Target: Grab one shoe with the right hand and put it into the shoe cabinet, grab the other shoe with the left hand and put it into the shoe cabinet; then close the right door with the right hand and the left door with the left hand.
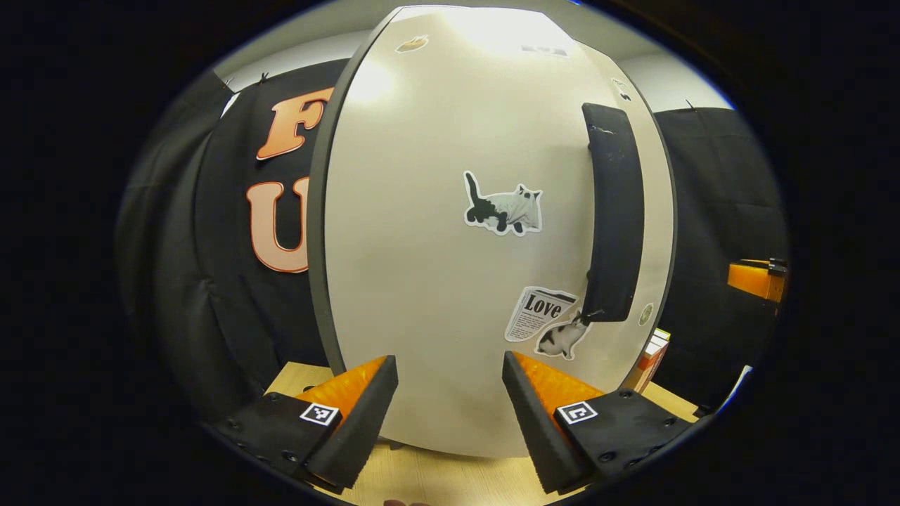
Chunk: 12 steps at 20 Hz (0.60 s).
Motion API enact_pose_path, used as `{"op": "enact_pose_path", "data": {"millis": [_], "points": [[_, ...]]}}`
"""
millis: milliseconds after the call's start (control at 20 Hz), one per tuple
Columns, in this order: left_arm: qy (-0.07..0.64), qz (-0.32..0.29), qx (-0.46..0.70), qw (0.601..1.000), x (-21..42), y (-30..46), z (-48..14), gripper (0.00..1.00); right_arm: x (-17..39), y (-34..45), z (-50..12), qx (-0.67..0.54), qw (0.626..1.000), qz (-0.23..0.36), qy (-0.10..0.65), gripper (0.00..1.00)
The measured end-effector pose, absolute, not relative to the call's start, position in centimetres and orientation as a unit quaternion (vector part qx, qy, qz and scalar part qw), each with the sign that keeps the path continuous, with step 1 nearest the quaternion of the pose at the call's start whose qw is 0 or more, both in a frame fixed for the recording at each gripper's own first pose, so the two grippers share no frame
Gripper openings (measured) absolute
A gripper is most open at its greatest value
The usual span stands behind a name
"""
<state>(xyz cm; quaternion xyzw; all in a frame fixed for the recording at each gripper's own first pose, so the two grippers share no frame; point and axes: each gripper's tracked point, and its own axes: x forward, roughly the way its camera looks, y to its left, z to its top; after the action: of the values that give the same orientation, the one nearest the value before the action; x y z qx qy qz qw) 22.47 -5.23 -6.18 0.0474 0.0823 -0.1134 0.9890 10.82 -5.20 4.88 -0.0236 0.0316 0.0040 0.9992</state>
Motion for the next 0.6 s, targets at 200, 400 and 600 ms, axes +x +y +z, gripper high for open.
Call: {"op": "enact_pose_path", "data": {"millis": [200, 400, 600], "points": [[0.082, -0.103, 0.051, 0.99, 23.8, -5.9, -6.4, 0.97, 10.8, -6.2, 5.5, -0.015, 1.0, 0.003, 0.026, 0.92], [0.081, -0.092, 0.052, 0.991, 24.9, -6.3, -6.7, 0.96, 10.6, -8.0, 6.0, -0.011, 1.0, -0.005, 0.023, 0.92], [0.089, -0.085, 0.044, 0.991, 25.5, -6.8, -6.9, 0.94, 10.9, -9.6, 6.9, -0.011, 1.0, -0.007, 0.02, 0.92]]}}
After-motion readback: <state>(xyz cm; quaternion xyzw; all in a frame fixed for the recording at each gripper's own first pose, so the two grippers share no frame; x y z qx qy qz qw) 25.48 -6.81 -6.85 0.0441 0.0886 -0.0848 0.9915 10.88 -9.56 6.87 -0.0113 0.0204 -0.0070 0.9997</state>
